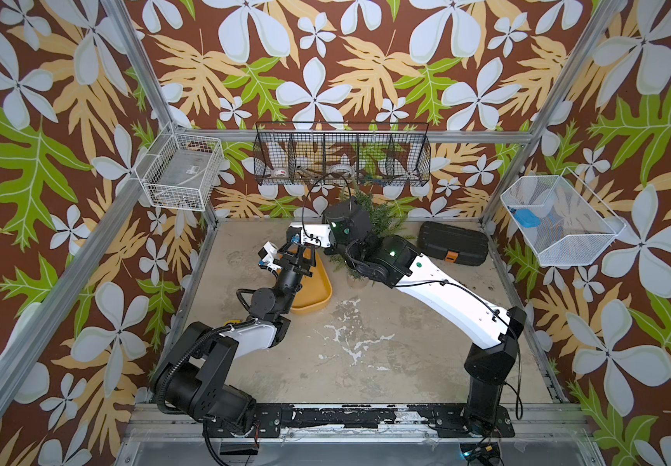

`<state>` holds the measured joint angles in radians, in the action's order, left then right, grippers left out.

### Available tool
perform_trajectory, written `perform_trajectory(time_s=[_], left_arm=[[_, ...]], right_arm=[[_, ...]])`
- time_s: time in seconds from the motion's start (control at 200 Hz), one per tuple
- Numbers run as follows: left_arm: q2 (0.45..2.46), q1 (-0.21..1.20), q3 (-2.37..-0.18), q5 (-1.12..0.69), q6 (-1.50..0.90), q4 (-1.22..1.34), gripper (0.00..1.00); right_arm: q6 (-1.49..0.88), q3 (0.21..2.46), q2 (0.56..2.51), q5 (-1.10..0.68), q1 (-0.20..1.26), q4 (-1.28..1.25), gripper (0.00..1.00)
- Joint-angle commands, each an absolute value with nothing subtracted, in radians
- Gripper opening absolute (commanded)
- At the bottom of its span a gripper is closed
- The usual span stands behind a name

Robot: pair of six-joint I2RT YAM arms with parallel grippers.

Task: Decorate the small christmas tree with ornaments
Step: Hang an ornament on the christmas tree.

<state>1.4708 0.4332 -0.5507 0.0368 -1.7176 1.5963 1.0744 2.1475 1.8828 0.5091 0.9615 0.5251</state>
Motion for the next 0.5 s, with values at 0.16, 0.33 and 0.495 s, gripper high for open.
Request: perform_trajectory(time_s=[0.16,0.33,0.495], left_arm=[[1.412,0.423,-0.64,-0.032,-1.617,1.522,0.23],[1.411,0.421,-0.749,-0.078,-1.519,1.367,0.24],[1.495,0.422,-0.895,-0.159,-1.471,1.305,0.23]], right_arm=[[1.012,2.181,1.83,0.461,0.965,0.5,0.0],[0.999,2.176,1.791,0.433,0.944,0.48,0.0],[0.981,2.164,1.765,0.393,0.887,0.469,0.0]])
